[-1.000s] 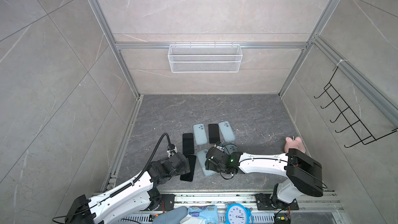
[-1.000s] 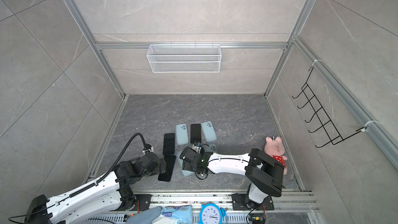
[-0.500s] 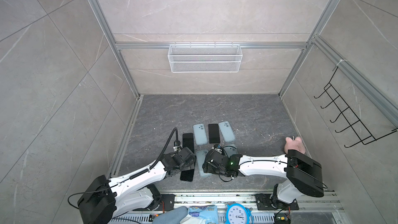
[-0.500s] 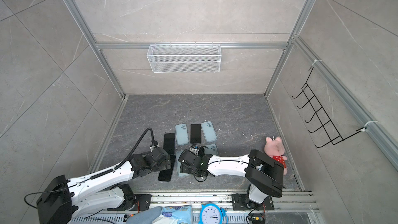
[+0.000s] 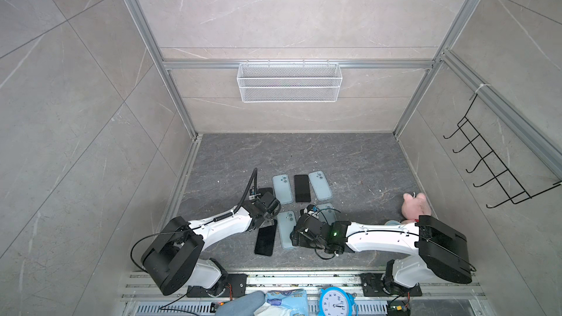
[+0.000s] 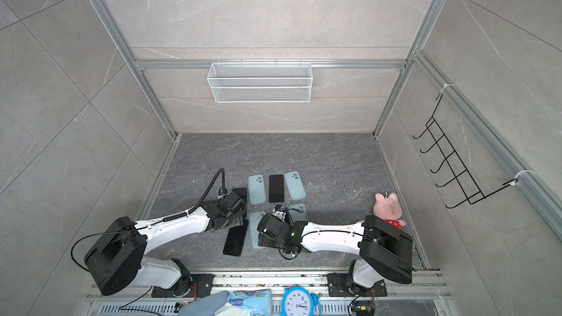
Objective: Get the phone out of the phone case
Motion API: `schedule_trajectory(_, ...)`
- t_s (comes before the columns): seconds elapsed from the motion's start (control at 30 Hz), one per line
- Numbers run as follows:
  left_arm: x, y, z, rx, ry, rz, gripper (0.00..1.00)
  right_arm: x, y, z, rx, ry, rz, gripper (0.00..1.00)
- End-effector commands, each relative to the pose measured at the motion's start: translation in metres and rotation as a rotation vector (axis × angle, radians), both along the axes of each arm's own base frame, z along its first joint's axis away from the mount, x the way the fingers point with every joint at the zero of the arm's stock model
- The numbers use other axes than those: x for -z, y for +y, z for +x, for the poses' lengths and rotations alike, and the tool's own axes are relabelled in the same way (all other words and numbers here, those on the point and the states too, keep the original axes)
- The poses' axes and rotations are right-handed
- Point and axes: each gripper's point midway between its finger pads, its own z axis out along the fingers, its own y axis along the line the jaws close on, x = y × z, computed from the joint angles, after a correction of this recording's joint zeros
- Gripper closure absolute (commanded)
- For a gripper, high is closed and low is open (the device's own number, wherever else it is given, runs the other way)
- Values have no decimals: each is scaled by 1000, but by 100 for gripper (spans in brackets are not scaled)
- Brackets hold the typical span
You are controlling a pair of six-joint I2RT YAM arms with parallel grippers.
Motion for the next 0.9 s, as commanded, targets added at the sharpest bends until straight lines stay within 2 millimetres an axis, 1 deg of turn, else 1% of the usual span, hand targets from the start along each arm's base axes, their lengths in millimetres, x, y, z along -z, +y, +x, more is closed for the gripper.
schedule_trajectory(0.0,-1,3,10,-4,-29,30,24,-3,2,-3,-6,-15,18,24)
schedule_trajectory(0.1,2,7,6,-8,-19,40,25,-1,3,-5,-10,-11,23,24)
schedule_trajectory(0.13,2,9,5,-11,-13,44,27,-1,3,-5,-10,-10,20,24)
schedule_trajectory(0.23,-2,20,-3,-44,-17,51,28,0,2,-4,-10,-12,18,23)
schedule_trajectory(0.27,-6,25,-6,-60,-28,50,28,0,2,-4,-9,-13,17,23)
schedule_trajectory(0.33,-16,28,-10,-73,-63,15,22,-1,0,-4,-6,-18,16,23)
schedule_trajectory(0.4,-28,26,-17,-75,-85,-42,19,-1,0,-4,-11,-21,15,23)
schedule_trajectory(0.47,-34,25,-28,-72,-88,-72,18,1,0,-5,-13,-17,7,23)
schedule_trajectory(0.53,-33,26,-42,-77,-72,-84,18,1,-3,-4,-6,-19,7,23)
schedule_trajectory(0.6,-27,22,-56,-76,-50,-123,18,-1,-4,-4,2,-24,22,23)
schedule_trajectory(0.67,-21,21,-66,-76,-38,-144,23,-3,-6,-4,3,-30,21,22)
schedule_trajectory(0.8,-12,15,-81,-65,-18,-190,25,-12,-15,-1,0,-56,-17,21)
schedule_trajectory(0.87,-10,14,-86,-62,-11,-201,25,-17,-20,1,6,-67,-25,21)
